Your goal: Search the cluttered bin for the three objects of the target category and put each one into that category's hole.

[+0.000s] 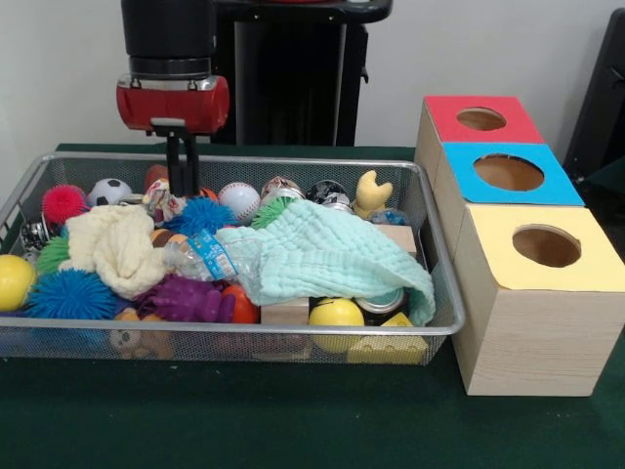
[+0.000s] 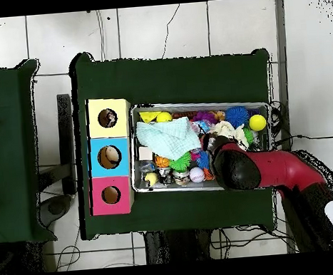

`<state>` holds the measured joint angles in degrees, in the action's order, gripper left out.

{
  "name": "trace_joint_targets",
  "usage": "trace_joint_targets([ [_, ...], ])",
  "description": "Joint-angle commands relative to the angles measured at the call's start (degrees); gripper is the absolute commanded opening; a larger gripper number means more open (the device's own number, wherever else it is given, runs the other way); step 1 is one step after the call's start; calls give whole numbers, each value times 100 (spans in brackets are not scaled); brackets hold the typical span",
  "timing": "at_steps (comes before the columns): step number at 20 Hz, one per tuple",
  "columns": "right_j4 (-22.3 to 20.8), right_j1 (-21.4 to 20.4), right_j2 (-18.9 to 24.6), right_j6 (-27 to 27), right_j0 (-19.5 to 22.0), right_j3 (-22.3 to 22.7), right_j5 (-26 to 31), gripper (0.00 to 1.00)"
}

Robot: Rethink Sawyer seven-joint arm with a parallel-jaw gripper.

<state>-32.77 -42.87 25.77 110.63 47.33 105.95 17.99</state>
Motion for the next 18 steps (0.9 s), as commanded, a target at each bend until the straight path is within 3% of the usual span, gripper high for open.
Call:
trace_joint_targets([
  [1,-542,284,460,-725,221,497,-5,0],
  [11,-450,134,1004,-1086,804,595,498,0],
  [18,-598,204,1107,-1127,971,573,527,0],
])
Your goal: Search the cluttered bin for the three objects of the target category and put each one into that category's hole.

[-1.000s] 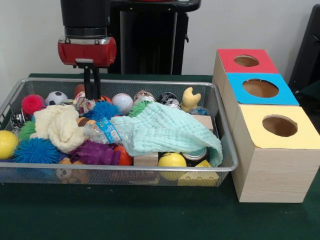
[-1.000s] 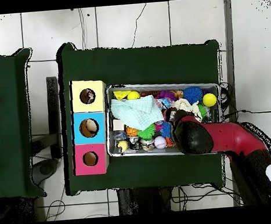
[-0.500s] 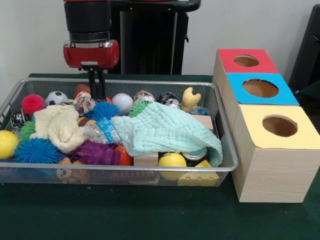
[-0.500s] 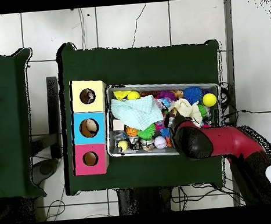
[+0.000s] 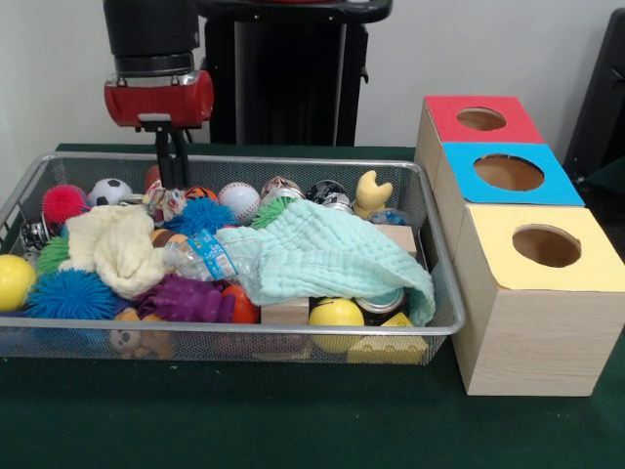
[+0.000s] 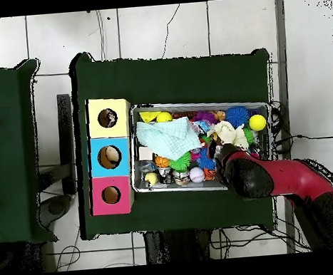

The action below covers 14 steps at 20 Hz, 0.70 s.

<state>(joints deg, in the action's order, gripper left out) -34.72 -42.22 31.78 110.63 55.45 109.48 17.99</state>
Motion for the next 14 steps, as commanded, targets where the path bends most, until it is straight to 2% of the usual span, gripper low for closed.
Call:
trace_joint_targets([
  [1,-447,181,503,-1132,171,201,506,0],
  [14,-1058,520,123,-486,-81,217,-172,0],
])
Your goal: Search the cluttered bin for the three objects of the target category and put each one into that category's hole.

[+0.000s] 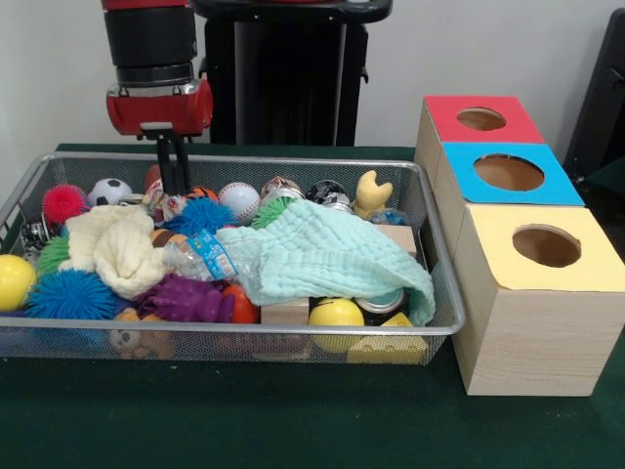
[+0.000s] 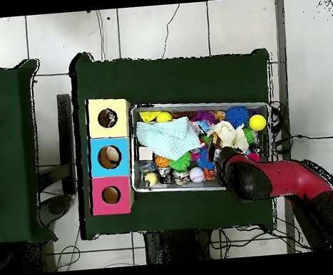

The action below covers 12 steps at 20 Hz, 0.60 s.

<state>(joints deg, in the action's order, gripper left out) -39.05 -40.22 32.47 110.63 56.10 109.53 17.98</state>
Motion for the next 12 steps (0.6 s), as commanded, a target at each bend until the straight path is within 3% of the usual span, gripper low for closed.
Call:
trace_joint_targets([
  [1,-691,347,21,-445,-161,203,-218,0],
  [4,-806,465,33,-432,-92,187,-273,0],
  [12,-678,227,396,-739,323,344,82,0],
])
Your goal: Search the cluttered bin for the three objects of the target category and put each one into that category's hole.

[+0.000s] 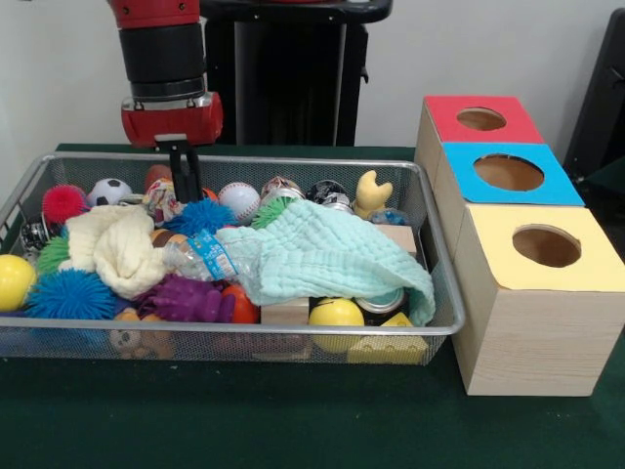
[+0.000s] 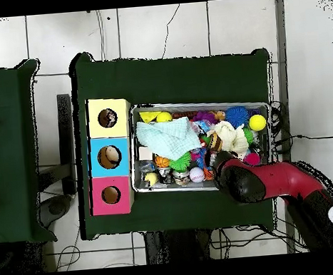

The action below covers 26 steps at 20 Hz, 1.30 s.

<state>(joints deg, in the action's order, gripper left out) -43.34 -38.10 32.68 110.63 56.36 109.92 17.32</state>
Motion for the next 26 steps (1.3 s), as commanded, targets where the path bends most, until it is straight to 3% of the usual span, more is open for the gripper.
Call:
trace_joint_targets([
  [1,-255,27,403,-775,338,298,165,0],
  [10,-308,-3,651,-1065,757,381,367,0],
  [17,-842,255,362,-810,759,414,-107,0],
  [26,-1184,386,378,-773,972,433,-155,0],
])
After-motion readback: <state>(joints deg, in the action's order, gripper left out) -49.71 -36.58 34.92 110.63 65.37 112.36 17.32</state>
